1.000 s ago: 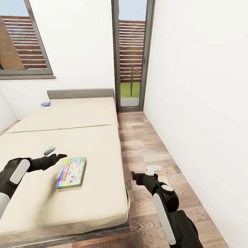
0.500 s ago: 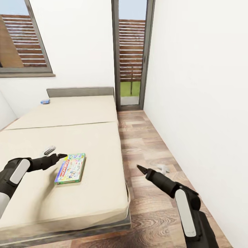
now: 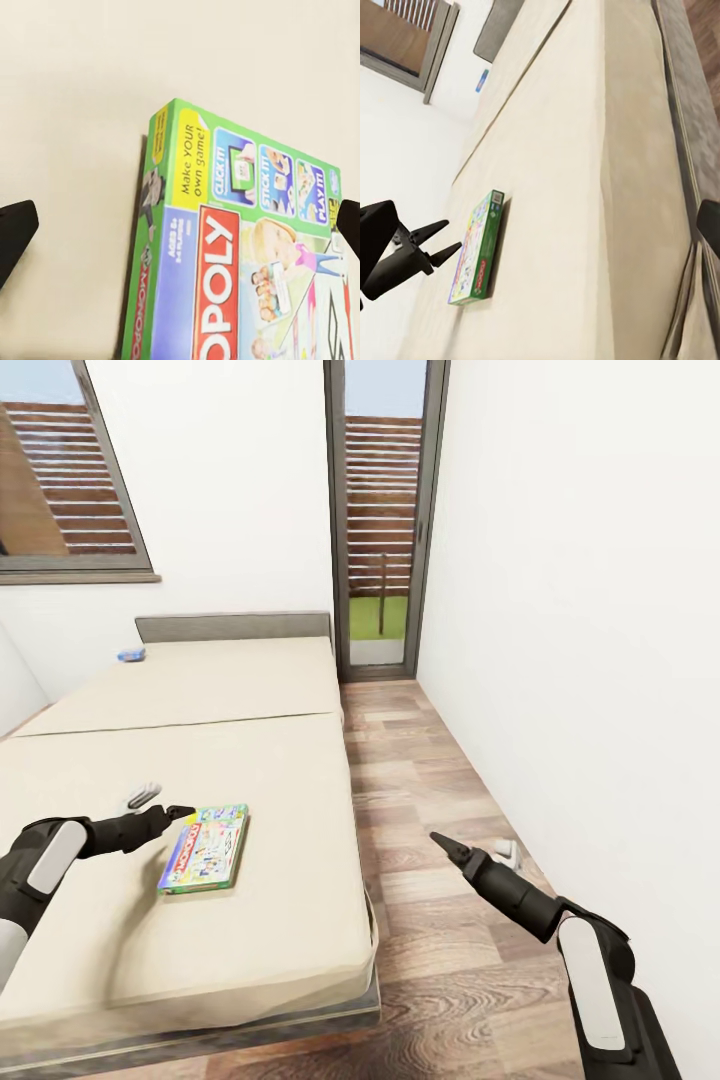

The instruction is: Put all the toys in the child's room - the three board games (two on the bed and one on the table), the two jigsaw puzzles on the table, and the tennis ball on the table - inside the toy box on the table in the child's room.

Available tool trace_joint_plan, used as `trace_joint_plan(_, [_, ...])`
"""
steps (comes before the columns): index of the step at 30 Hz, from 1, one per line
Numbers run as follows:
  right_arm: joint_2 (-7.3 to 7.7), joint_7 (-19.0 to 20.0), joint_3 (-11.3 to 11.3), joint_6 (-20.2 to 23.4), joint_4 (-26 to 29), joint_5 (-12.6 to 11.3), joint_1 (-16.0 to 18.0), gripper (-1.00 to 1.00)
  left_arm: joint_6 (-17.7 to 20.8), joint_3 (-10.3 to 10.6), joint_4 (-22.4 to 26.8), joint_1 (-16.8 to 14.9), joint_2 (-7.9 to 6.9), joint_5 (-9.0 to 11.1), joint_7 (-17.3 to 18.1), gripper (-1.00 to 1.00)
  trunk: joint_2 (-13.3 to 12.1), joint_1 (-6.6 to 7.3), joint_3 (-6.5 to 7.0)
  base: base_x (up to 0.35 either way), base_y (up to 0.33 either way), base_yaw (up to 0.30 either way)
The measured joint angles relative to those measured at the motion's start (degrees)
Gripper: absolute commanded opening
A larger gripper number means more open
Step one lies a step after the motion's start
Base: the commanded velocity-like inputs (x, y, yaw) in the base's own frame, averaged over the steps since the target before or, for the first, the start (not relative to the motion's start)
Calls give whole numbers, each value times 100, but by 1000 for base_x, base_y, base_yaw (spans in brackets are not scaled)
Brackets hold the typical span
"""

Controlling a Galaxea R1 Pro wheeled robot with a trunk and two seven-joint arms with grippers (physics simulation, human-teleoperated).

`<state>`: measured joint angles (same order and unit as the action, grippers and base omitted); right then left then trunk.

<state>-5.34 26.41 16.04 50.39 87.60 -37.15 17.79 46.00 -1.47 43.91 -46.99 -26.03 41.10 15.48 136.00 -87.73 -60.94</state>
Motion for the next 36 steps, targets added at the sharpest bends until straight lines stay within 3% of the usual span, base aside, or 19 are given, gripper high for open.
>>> trace_joint_plan(8, [-5, -5, -16, -9, -11, -9, 0, 100, 0, -4, 4, 0, -87, 15, 70, 100, 0, 1, 0, 121, 72, 0])
trace_joint_plan(29, [-74, -30, -26, -67, -112, 37, 0, 100, 6, 2, 4, 0, -114, -6, 319, 100, 0, 0, 0, 49, 30, 0])
trace_joint_plan(36, [-75, -38, -176, -83, -115, 43, 0, 100, 7, 3, 3, 0, -114, -1, 321, 100, 0, 0, 0, 7, 4, 0])
